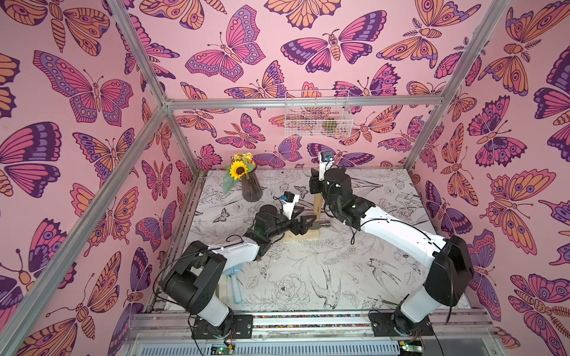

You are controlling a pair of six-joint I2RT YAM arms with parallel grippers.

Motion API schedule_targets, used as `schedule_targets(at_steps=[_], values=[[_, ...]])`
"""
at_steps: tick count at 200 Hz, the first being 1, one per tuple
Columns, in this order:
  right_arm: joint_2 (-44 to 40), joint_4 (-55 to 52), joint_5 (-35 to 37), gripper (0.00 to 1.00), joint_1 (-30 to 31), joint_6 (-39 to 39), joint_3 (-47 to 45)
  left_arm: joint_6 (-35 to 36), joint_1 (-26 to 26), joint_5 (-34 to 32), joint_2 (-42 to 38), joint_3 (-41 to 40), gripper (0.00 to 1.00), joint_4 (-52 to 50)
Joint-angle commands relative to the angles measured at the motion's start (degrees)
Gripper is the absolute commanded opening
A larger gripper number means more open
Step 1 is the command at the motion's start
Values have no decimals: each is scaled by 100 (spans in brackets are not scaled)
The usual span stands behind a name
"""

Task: Use a claw hammer to pull out a nail
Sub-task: Adjust the hammer at the mounting plate.

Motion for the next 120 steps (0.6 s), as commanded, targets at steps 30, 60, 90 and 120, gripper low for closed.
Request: schedule_targets(at_steps=[30, 60, 90, 120], values=[[-252, 509, -678, 0, -88, 565, -26, 241, 23, 352, 1085, 824, 79, 684], [-255, 405, -740, 0, -96, 574, 14, 157, 25, 406, 1497, 1066, 65, 1054], [-198, 165, -671, 0, -117, 492, 142, 82, 37, 351, 1679, 1006, 33, 1480], [-108, 15, -561, 3, -142, 372, 184, 29, 58, 322, 1809, 986, 20, 1706]])
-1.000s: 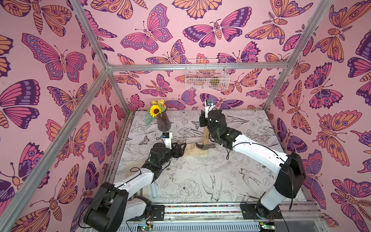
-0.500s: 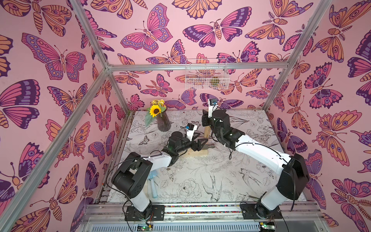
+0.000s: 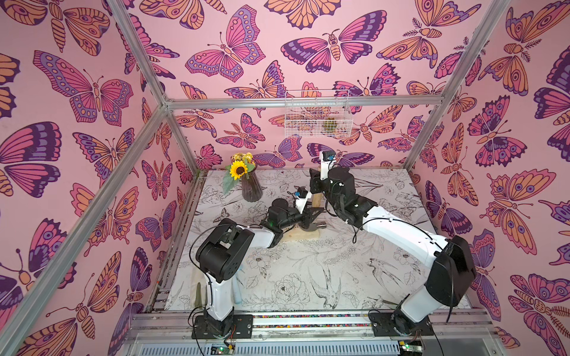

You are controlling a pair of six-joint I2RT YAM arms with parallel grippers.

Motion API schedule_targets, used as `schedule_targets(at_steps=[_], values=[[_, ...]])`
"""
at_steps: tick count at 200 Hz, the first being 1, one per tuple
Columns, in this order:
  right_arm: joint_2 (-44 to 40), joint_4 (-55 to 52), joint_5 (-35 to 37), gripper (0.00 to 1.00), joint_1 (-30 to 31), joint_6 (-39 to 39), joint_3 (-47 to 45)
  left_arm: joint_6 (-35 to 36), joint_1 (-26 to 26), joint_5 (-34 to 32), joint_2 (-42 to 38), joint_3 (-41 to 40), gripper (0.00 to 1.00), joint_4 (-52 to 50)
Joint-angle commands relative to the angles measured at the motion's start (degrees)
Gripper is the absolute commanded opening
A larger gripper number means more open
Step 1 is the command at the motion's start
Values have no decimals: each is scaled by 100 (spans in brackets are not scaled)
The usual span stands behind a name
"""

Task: Use a claw hammer to pull out a nail
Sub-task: Adjust the hammer at the mounting plate.

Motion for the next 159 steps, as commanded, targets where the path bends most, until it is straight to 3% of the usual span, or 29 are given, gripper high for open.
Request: schedule_targets(at_steps=[1, 17, 35, 72, 159], values=[[-97, 22, 16, 4, 11, 146, 213, -655, 164, -375, 118, 24, 20, 385], [-54, -38, -92, 14, -11, 146, 202, -615, 164, -449, 132, -8, 16, 407], [-21, -88, -197, 24, -59, 174, 184, -578, 174, -578, 107, -76, 0, 456], [4, -250, -260, 39, -79, 145, 155, -551, 186, -629, 76, -142, 0, 555], [169, -398, -3, 44, -81, -5, 202, -464, 155, -470, -14, -178, 0, 625]])
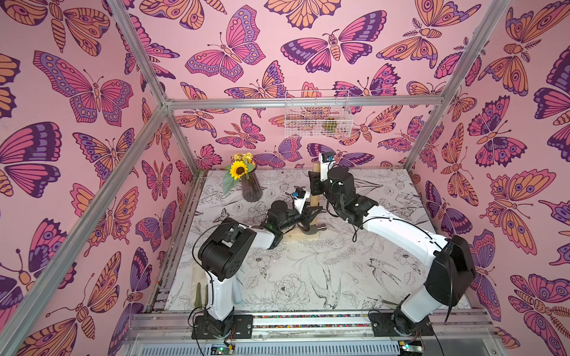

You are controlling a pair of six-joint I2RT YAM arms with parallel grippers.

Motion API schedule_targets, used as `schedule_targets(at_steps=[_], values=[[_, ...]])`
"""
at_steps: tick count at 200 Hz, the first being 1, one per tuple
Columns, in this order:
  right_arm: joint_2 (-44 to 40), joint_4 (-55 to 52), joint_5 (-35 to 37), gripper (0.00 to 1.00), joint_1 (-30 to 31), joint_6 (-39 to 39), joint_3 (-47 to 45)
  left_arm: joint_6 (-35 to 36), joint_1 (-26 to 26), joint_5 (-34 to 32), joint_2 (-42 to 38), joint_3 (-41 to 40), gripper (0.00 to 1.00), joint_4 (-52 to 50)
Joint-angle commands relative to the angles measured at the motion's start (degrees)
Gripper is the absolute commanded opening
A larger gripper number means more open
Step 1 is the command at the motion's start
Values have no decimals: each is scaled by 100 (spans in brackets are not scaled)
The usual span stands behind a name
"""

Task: Use a claw hammer to pull out a nail
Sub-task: Adjust the hammer at the mounting plate.

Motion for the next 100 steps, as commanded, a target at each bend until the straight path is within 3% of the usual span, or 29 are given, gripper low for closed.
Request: schedule_targets(at_steps=[1, 100], values=[[157, -141, 189, 44, -18, -46, 199, 8, 92, -96, -68, -79, 0, 357], [441, 408, -146, 48, -17, -38, 287, 35, 88, 235, -28, -75, 0, 453]])
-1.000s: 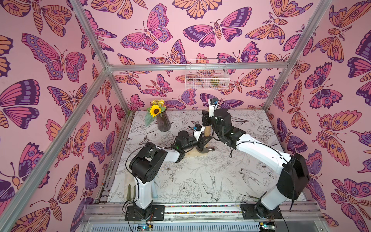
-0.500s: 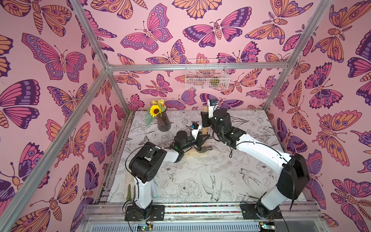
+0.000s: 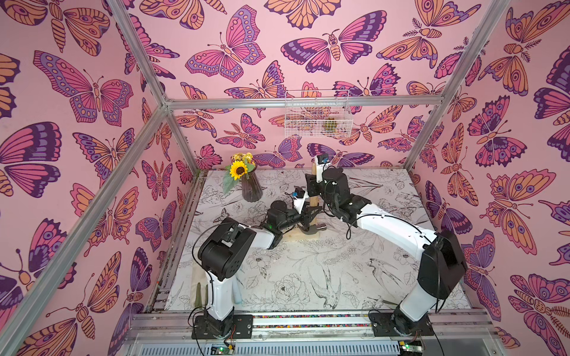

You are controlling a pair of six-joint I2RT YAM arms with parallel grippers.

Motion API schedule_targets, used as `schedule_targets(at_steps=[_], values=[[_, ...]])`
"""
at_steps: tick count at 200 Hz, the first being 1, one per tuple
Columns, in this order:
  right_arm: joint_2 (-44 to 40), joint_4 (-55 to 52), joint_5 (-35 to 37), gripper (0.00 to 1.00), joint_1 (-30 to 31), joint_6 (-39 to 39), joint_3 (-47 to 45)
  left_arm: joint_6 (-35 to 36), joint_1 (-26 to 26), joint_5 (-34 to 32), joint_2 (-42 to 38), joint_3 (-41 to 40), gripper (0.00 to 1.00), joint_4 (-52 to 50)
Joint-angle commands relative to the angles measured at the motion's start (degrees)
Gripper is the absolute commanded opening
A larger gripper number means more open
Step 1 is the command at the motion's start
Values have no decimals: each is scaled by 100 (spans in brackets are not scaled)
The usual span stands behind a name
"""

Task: Use a claw hammer to pull out a nail
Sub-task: Adjust the hammer at the mounting plate.

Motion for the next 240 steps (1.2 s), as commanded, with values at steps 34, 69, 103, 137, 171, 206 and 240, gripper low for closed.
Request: schedule_targets(at_steps=[34, 69, 103, 137, 171, 206, 240], values=[[191, 172, -54, 48, -10, -68, 440, 76, 50, 179, -35, -103, 0, 469], [226, 108, -124, 39, -15, -115, 478, 88, 50, 213, -44, -108, 0, 465], [235, -39, -18, 17, -13, -148, 475, 78, 51, 223, -58, -112, 0, 461], [244, -187, -5, 0, -15, -197, 503, 74, 52, 169, -97, -142, 0, 465], [36, -154, -53, 0, -7, -166, 422, -13, 50, -18, -239, -278, 33, 491], [-331, 69, 125, 0, 13, -189, 223, -96, 140, -314, -597, -685, 79, 532], [-369, -5, 412, 0, 91, -433, 386, -477, 402, -472, -989, -1266, 89, 867]])
